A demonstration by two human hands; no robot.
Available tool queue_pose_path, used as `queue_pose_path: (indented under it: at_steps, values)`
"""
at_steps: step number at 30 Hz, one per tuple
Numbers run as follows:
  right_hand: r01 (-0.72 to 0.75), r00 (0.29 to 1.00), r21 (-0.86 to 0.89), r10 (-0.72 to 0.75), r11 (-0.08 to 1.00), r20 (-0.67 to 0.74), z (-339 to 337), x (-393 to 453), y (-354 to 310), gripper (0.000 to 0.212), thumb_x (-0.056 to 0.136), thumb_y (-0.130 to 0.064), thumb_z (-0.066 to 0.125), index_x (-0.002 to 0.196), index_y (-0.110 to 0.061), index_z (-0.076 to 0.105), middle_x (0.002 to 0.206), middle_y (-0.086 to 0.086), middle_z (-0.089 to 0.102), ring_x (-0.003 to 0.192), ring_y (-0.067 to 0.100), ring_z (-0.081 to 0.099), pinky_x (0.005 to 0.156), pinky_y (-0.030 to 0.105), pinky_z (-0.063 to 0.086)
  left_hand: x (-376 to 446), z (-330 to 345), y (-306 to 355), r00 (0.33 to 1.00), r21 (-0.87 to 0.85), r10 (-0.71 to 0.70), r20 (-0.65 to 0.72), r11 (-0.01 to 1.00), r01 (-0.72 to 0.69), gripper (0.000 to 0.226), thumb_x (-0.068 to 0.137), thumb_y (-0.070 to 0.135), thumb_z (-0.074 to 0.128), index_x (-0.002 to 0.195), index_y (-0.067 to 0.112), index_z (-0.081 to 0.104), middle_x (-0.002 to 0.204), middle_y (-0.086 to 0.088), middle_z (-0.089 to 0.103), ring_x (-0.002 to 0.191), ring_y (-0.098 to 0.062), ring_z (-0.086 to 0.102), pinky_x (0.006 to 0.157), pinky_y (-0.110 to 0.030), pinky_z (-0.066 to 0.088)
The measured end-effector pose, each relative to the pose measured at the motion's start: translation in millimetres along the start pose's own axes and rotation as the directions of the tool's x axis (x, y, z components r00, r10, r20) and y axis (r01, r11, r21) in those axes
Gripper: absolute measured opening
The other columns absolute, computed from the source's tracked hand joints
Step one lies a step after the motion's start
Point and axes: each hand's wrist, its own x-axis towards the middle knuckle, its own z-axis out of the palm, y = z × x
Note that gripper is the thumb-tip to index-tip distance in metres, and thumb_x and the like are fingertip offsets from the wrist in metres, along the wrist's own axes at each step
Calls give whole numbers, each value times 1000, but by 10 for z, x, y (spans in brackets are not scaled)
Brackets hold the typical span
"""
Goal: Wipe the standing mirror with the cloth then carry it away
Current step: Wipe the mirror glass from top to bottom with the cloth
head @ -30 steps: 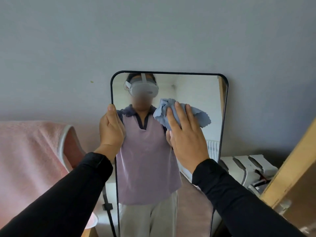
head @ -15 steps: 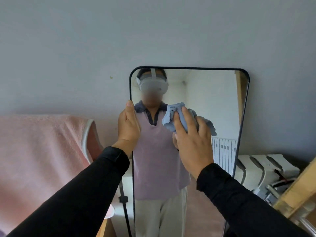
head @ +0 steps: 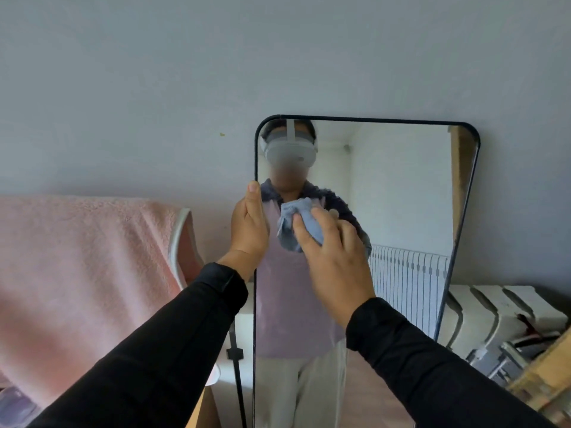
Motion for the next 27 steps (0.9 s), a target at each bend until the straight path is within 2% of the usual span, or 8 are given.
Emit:
queue_pose_path:
  at_steps: [3,8,14,17,20,23,25,27]
  values:
    - [86,996,-29,-84,996,37,-57,41,287,75,83,-1,66,149,-27,44,151,6,42,107,31,47,93,42,48,4,5,-11,1000,-10,2,-12,1000,-2,56,108,41,23,58,18,34,46,10,37,47,-8,36,54,-28,35]
    - [-372,925,87,377,924,-41,-213,232,341,58,89,-24,47,147,-26,48,145,9,41,110,30,35,94,42,49,-10,13,5,1000,-15,-2,-23,1000,2,58,107,44,23,59,14,35,53,0,33,52,-12,35,54,-26,33]
    - [-44,999,-45,44,998,15,-34,80,-122,70,89,-11,59,153,-23,36,157,9,33,126,37,39,98,50,43,-85,36,85,999,-70,25,-28,997,-27,65,110,31,22,85,-23,47,71,-21,56,51,-19,50,52,-7,35]
    - [112,993,-74,-110,991,38,-83,52,17,74,84,-4,55,153,-25,36,158,6,34,123,35,42,95,49,43,-56,28,39,1000,-88,-6,-17,996,4,67,109,35,22,70,-15,44,42,5,52,41,-5,44,54,-18,37]
    - [-38,998,-70,41,997,50,-176,185,205,74,86,-10,61,152,-28,35,155,5,35,117,31,43,94,46,42,-70,17,65,1000,-90,-2,-23,996,0,72,109,37,23,62,-8,54,49,-13,53,46,-25,45,60,-29,34]
    - [-263,964,-41,264,964,25,-208,328,90,72,88,-18,65,153,-28,35,153,7,35,117,30,41,95,44,43,-89,1,107,999,-64,-2,-33,998,0,70,109,34,22,91,-28,49,77,-38,48,56,-38,45,54,-28,40]
    - [-186,981,-40,188,982,51,-164,280,-61,70,91,-18,63,154,-25,34,154,9,33,122,33,41,100,48,41,-90,-25,124,1000,-37,3,-5,999,-3,69,109,35,23,92,-26,50,65,-33,47,45,-19,43,52,-18,36]
    - [-56,996,-26,58,998,75,-107,122,-97,70,88,-9,58,153,-24,35,157,9,31,127,37,39,104,50,39,-64,-52,97,1000,-17,3,19,1000,-3,71,109,38,23,92,-25,52,80,-37,54,58,-36,49,56,-27,39]
